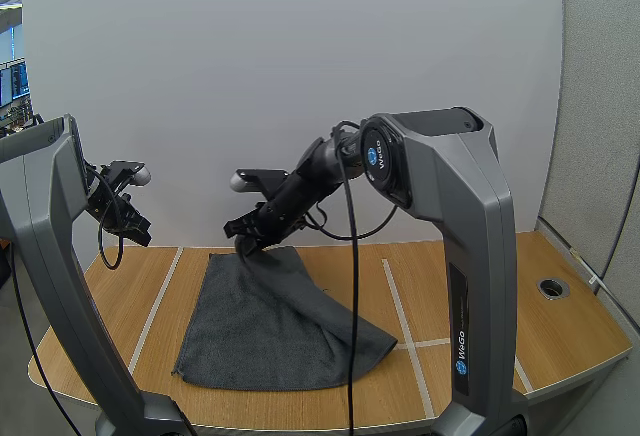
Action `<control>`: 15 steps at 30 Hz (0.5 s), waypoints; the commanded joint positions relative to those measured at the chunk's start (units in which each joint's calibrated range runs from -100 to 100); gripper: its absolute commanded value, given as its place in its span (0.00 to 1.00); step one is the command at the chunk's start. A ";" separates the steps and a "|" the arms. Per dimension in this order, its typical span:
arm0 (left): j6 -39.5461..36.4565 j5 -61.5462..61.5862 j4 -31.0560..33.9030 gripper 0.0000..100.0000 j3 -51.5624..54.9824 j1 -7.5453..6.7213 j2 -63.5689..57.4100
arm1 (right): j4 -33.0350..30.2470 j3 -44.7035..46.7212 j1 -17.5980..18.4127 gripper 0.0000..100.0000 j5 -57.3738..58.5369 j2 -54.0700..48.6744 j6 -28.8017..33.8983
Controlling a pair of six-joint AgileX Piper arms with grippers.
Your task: Fold the towel
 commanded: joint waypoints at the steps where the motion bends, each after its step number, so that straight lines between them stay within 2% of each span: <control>1: -0.07 0.58 -2.48 0.00 -0.46 0.04 -2.43 | -1.25 -0.30 1.77 0.00 -4.29 0.67 0.95; 15: -0.07 0.58 -2.85 0.00 -0.46 0.04 -4.62 | -2.34 -7.23 1.93 0.00 -4.99 5.55 2.79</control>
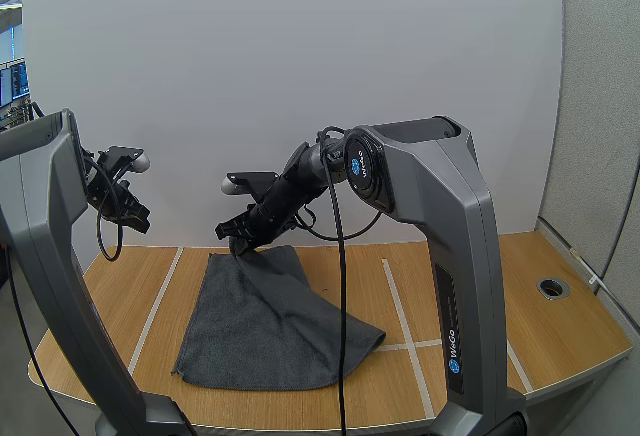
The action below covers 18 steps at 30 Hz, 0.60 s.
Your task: Fold the towel
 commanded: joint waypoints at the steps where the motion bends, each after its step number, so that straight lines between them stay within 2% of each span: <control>1: -0.17 0.58 -1.45 0.00 -0.46 0.04 -0.99 | -0.42 -3.04 0.24 0.00 -1.55 1.96 0.84; 8: 0.36 0.58 -1.44 0.00 -0.46 0.04 -0.99 | 0.60 -3.18 1.00 0.00 -5.76 3.98 0.84; 18: 0.26 0.58 -1.07 0.00 -0.46 0.04 -0.99 | -0.24 -3.18 3.95 0.00 -11.73 3.98 0.48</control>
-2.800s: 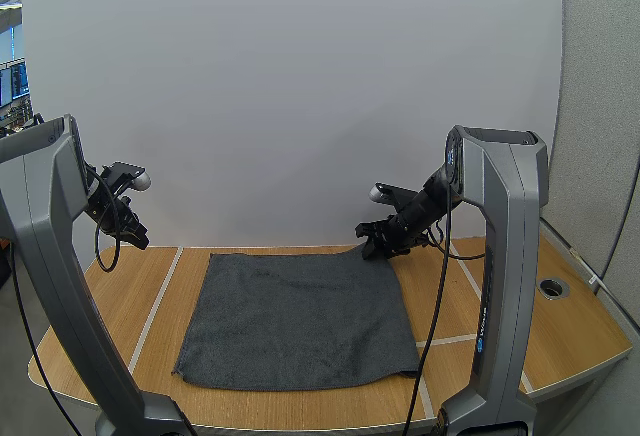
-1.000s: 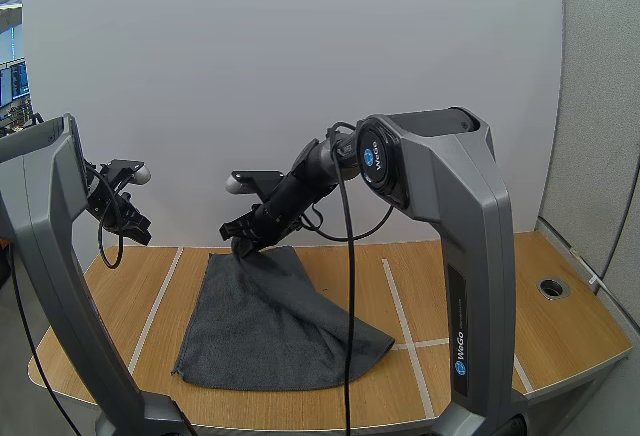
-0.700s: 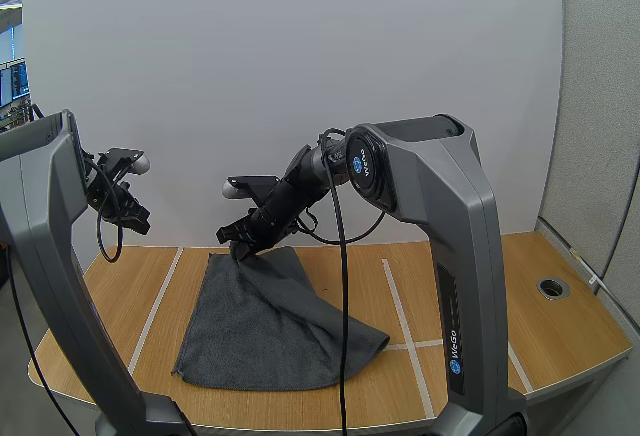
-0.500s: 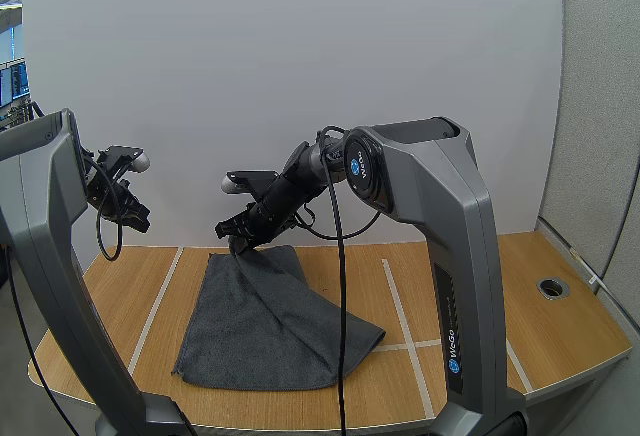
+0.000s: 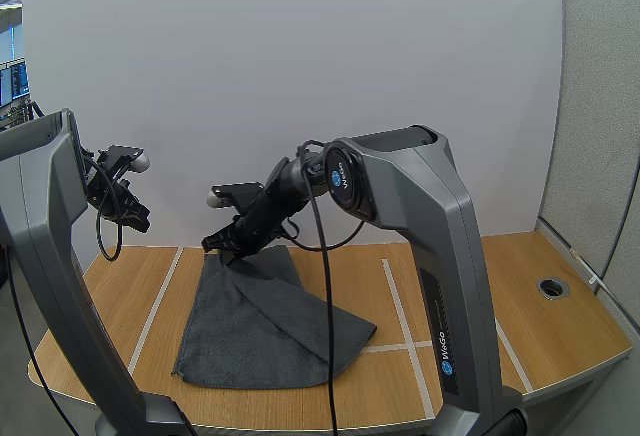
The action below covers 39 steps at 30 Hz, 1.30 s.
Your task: Fold the towel
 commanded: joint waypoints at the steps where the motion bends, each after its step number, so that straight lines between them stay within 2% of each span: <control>1: -0.24 0.58 -0.75 0.00 -0.46 0.04 -0.74 | -0.38 -0.36 0.95 0.00 -4.12 -0.26 -0.20; 13: -0.11 0.58 -0.83 0.00 3.38 0.04 -0.74 | 1.15 -3.71 0.95 0.00 -3.29 1.56 -0.20; 14: -0.11 0.58 -0.83 0.00 3.38 0.04 -0.74 | 1.43 -4.08 0.95 0.05 -2.81 1.56 -0.20; 15: -0.11 0.58 -0.83 0.00 3.38 0.04 -0.74 | 1.78 -4.84 0.95 0.23 -0.45 1.56 -0.20; 18: -0.11 0.58 -0.83 0.00 3.38 0.04 -0.74 | 2.17 -6.07 0.95 0.91 2.92 1.56 -0.20; 19: -0.11 0.58 -0.83 0.00 3.38 0.04 -0.74 | 2.17 -6.37 0.95 1.00 3.69 1.56 -0.20; 30: -0.11 0.58 -0.94 0.00 3.42 0.04 -0.74 | 0.66 -6.50 -0.08 1.00 13.15 -2.90 0.21; 35: -0.11 0.58 -1.04 0.00 3.42 0.04 -0.74 | -2.52 -4.86 -2.54 1.00 25.62 -6.16 1.36; 39: 0.62 0.58 -1.04 0.00 3.42 0.04 -0.74 | -5.80 0.10 -5.20 1.00 32.86 -9.23 1.47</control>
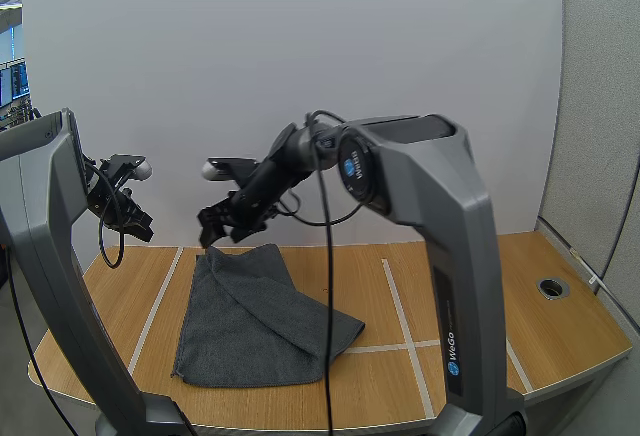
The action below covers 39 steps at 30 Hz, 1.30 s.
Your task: Fold the towel
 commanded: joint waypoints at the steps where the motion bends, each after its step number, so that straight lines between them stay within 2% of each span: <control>1: 0.81 0.40 -1.04 0.00 0.25 0.04 -0.63 | -6.98 7.85 -4.88 1.00 15.20 -6.59 1.06; 10: 2.91 0.40 -1.38 0.00 0.25 0.04 -0.63 | -7.41 29.84 -12.77 1.00 17.32 -22.25 -5.52; 15: 3.41 0.40 -1.38 0.00 0.25 0.04 -0.63 | -8.19 37.18 -14.92 1.00 17.32 -26.14 -7.15; 24: 3.74 0.40 -0.33 0.00 0.25 0.04 -0.63 | -12.98 44.32 -15.19 1.00 8.32 -26.26 -8.07; 30: 3.64 0.40 2.90 0.00 0.25 0.04 -0.63 | -14.58 46.66 -15.19 1.00 4.88 -26.14 -8.07; 39: 3.32 0.40 3.40 0.00 0.25 0.04 -0.63 | -14.62 50.57 -19.02 1.00 4.50 -26.04 -9.91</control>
